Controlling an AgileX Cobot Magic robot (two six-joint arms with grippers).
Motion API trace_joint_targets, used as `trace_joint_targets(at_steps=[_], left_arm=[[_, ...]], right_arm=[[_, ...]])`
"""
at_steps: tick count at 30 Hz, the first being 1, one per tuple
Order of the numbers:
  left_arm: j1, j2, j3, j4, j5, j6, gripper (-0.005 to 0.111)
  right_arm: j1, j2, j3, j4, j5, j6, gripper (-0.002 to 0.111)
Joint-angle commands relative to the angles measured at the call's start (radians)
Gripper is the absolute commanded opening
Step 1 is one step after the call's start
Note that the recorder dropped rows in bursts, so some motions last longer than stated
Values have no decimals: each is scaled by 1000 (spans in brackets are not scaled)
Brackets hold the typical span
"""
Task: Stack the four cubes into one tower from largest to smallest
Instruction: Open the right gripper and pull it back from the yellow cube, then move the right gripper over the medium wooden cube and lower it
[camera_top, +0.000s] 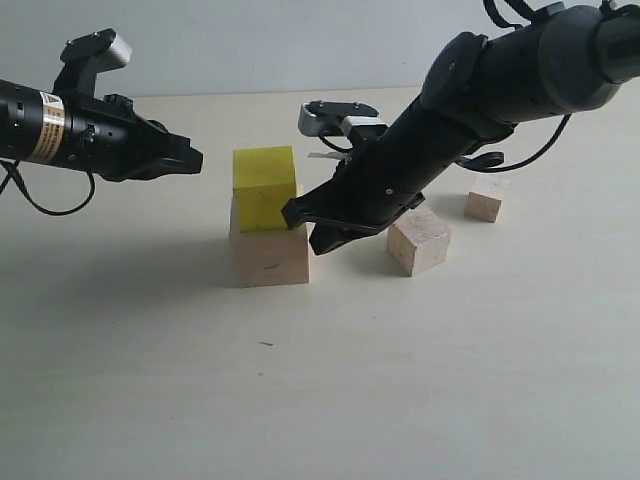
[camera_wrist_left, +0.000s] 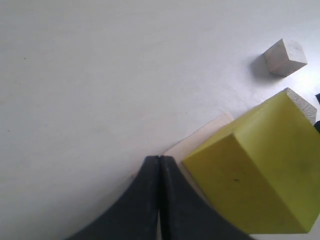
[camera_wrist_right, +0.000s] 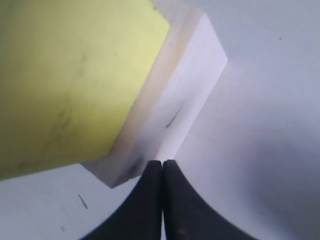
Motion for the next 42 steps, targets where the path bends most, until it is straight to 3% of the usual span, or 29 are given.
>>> trace_joint_targets(at_steps=[1,12,15,18,23,25,29,31,36,42], left_arm=[[3,-5,5,-4,9,-6,0],[3,-5,5,-4,11,-31,0],[14,-5,5,-4,14,-85,0],[39,-7,10,-4,14,-113,0],[41,-49,20,-4,3,-117,0],[41,-79,34,-4,-2,-117,0],[41,-143,84,-4,-13,-128,0],[41,-165,101,-4,-27,-132,0],[41,-207,124,-4,-37,-139,0],[41,-235,124,-4,-59,-142,0]], right_arm=[[-8,-32,-7,-68,-41,38,0],[-149,-219,0,-326,-62,222,0],[-186,-255,29,-453,-51,363,0],[-184,-262,65,-634,46,497,0],[-132,-262,80,-638,53,491,1],[-130,-262,80,-644,75,491,11],[-130,-262,80,-656,76,491,57],[-130,-262,80,-656,59,491,71],[-130,-246,71,-601,34,476,74],[-109,-166,-40,-590,173,441,73]])
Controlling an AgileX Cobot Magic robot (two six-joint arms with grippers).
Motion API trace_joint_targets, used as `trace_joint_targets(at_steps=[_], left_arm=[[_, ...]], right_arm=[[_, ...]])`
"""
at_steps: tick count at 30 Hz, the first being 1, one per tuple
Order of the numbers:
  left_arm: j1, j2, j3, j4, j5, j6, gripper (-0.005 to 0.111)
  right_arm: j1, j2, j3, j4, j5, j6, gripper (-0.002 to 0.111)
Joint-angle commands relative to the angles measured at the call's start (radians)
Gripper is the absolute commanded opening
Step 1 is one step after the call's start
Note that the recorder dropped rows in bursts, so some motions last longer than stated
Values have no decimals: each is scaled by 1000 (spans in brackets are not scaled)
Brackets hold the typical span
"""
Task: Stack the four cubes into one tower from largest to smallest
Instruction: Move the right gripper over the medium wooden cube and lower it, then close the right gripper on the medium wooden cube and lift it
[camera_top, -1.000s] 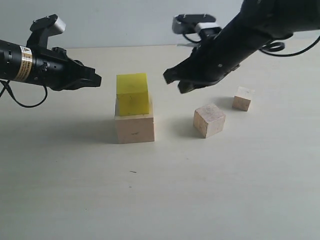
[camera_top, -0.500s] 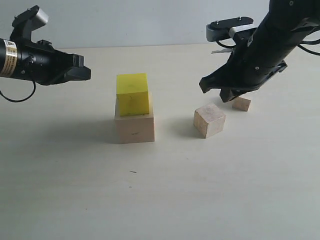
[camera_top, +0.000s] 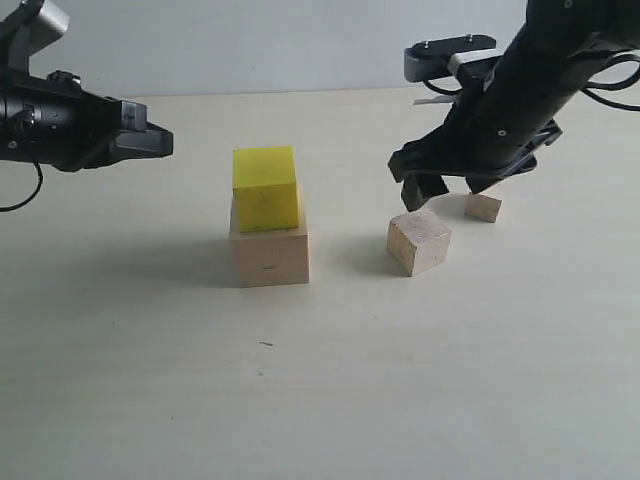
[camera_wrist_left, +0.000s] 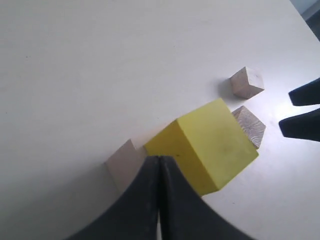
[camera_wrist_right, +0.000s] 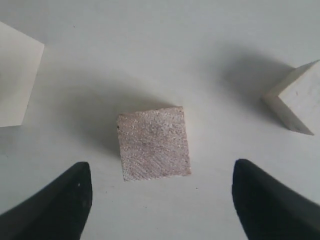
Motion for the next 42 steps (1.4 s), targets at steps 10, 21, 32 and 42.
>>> trace_joint_targets(at_steps=[10,21,32,42], left_arm=[[0,-41,4,-4,-53,-12,0],[0,-45,4,-4,-48,-8,0],[0,-45,4,-4,-48,1,0],[0,-45,4,-4,-48,5,0]], right_arm=[[34,172,-268,-114,300,0,72],[34,255,-268,-58,299,-2,72],[34,319,-268,-63,264,-2,72],[34,319,-268,-63,205,-31,61]])
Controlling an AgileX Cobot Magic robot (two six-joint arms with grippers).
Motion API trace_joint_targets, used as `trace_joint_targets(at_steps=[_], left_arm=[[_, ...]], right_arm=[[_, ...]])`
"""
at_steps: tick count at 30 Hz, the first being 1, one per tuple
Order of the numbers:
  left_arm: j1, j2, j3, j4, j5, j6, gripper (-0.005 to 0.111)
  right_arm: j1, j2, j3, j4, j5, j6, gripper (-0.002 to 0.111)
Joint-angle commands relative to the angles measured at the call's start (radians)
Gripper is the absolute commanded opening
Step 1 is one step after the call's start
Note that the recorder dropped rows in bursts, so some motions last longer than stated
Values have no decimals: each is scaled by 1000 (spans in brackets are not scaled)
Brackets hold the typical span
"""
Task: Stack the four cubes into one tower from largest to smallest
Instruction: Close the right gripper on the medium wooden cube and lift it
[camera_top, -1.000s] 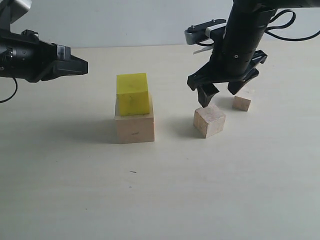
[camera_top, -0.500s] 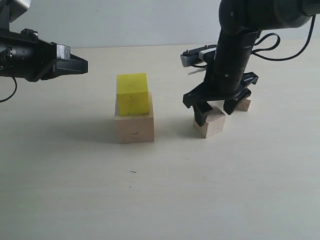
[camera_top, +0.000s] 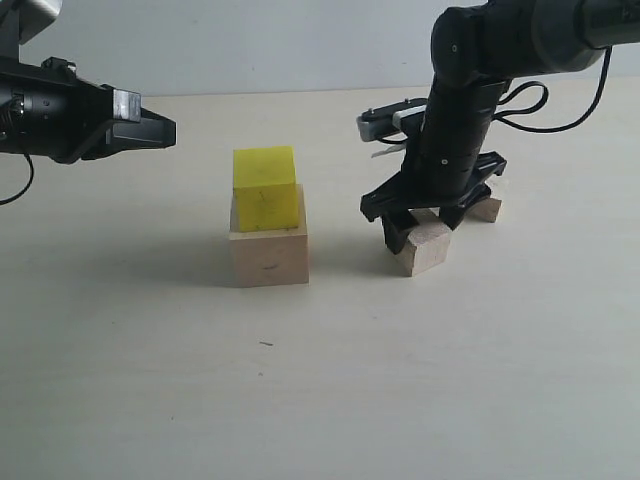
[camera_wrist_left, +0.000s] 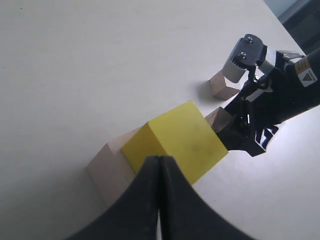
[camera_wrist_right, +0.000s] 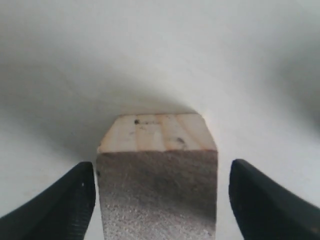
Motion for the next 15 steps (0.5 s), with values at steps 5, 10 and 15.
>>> trace_joint_targets(at_steps=[5,10,15], left_arm=[[0,-9,4,-4,0,6,0],[0,-9,4,-4,0,5,0],[0,-9,4,-4,-8,8,0]], right_arm=[[2,0,-7,-1,5,-28,24],[2,-7,-7,-7,66,-55,0],[2,-65,-21,-27,95,-118,0]])
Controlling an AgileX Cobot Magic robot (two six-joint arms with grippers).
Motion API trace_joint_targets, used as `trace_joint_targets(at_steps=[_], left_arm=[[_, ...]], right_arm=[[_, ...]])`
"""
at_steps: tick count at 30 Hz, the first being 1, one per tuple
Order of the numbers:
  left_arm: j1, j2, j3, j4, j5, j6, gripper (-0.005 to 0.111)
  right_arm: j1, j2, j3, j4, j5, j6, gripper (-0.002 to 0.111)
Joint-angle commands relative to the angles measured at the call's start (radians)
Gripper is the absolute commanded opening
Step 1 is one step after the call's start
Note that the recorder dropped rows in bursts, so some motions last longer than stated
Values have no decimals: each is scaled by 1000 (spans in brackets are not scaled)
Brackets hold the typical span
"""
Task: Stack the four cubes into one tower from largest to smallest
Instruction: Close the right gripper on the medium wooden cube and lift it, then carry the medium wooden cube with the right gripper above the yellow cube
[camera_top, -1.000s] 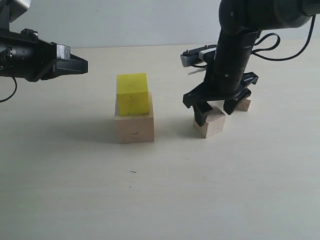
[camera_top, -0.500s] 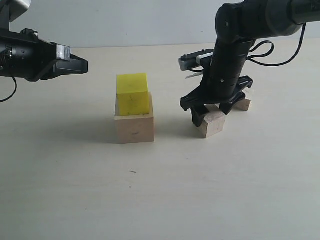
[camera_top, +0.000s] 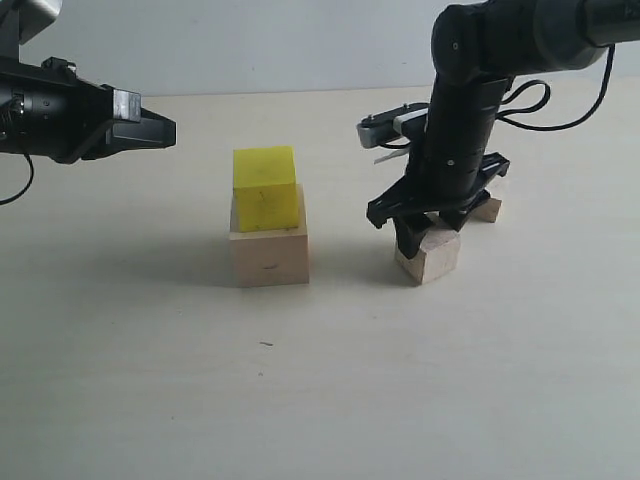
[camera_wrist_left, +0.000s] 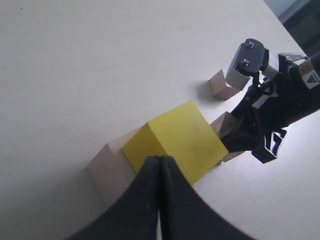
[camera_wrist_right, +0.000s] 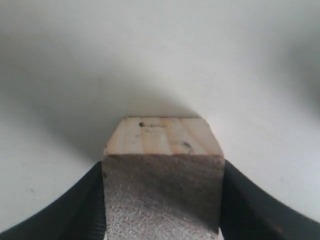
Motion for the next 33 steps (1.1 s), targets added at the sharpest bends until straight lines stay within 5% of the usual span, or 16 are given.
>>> trace_joint_targets(at_steps=[1,14,25,33], left_arm=[[0,-9,4,-6,-13,8,0],[0,-38,4,-6,-23,10,0],[0,-259,116,-6,257,-11,0],[0,-358,174,-6,247,-54,0]], right_arm=[[2,-70,-40,-56,53,-60,0],[-17,-121,-553,-108,190,-223,0],[-9,-101,-595,139,190,-494,0],[46,-80,-595,157,190,-526,0]])
